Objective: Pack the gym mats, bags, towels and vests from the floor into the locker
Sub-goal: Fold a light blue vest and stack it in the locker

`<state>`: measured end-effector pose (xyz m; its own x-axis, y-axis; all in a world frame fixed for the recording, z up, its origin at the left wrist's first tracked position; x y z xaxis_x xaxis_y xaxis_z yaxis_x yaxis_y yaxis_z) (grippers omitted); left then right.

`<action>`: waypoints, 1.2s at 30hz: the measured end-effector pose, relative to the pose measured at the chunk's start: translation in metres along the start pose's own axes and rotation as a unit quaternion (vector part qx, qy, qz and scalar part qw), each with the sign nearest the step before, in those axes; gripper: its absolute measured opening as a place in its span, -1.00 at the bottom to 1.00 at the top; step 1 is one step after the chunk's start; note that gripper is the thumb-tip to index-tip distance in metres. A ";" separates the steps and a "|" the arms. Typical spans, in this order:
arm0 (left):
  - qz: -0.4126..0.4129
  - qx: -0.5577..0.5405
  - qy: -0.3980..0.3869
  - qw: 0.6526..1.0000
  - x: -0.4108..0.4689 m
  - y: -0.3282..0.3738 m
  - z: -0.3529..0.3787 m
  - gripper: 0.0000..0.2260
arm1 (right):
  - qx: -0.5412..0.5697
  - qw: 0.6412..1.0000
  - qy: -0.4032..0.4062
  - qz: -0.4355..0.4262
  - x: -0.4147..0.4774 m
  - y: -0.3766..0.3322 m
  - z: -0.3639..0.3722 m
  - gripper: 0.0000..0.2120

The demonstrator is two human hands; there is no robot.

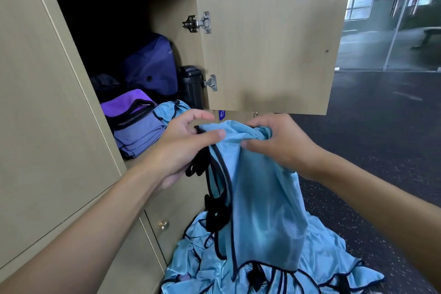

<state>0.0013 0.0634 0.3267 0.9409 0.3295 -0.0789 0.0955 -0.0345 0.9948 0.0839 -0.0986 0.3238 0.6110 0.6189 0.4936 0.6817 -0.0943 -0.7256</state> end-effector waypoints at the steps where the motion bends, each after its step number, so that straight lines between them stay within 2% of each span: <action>1: -0.007 0.016 -0.009 1.000 -0.002 -0.003 0.002 -0.58 | 0.004 1.000 0.018 0.012 0.000 0.002 -0.001 -0.92; 4: 0.010 0.052 -0.028 0.998 -0.007 -0.014 0.011 -0.14 | 0.033 0.996 0.066 0.046 0.003 0.008 -0.005 -0.94; 6: 0.034 0.030 -0.014 0.999 -0.009 -0.020 0.017 0.02 | 0.055 0.993 0.089 0.059 0.003 0.009 -0.007 -0.92; 11: 0.078 -0.073 0.040 0.993 -0.012 -0.034 0.034 0.09 | 0.106 0.986 0.102 0.077 0.002 0.007 -0.008 -0.88; 15: 0.081 -0.085 0.065 0.991 -0.014 -0.047 0.047 0.09 | 0.134 0.979 0.126 0.093 0.002 0.008 -0.008 -0.87; 18: 0.091 -0.082 0.094 0.988 -0.016 -0.052 0.055 0.02 | 0.167 0.972 0.132 0.097 0.001 0.008 -0.005 -0.88; 22: 0.124 -0.086 0.120 0.981 -0.011 -0.047 0.049 -0.28 | 0.171 0.973 0.125 0.094 0.000 0.010 -0.003 -0.80; 25: 0.150 -0.031 0.150 0.977 -0.008 -0.037 0.036 -0.48 | 0.160 0.980 0.076 0.088 -0.001 0.011 -0.009 -0.59; 27: 0.161 -0.016 0.162 0.973 -0.003 -0.033 0.026 -0.54 | 0.161 0.983 0.013 0.084 -0.004 0.013 -0.013 -0.38; 29: 0.168 -0.005 0.167 0.972 0.001 -0.030 0.017 -0.56 | 0.106 0.992 -0.030 0.068 -0.005 0.016 -0.017 -0.30; 32: 0.177 0.030 0.164 0.970 0.006 -0.025 0.009 -0.66 | 0.006 0.998 -0.010 0.058 -0.003 0.022 -0.023 -0.38; 36: 0.165 0.054 0.157 0.972 0.010 -0.016 0.001 -0.82 | 0.023 0.996 0.049 0.068 -0.001 0.028 -0.029 -0.51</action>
<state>0.0091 0.0661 0.3099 0.7823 0.5545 0.2838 -0.1451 -0.2808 0.9487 0.1143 -0.1251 0.3166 0.7346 0.5236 0.4315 0.5713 -0.1343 -0.8097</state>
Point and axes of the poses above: each hand's wrist, its own x-axis towards the middle knuckle, its own z-axis out of the palm, y = z × x, the point moved 4 cm from there along x, towards the middle knuckle, and after that the axes turned 12 degrees about -z, right-handed, at the moved point
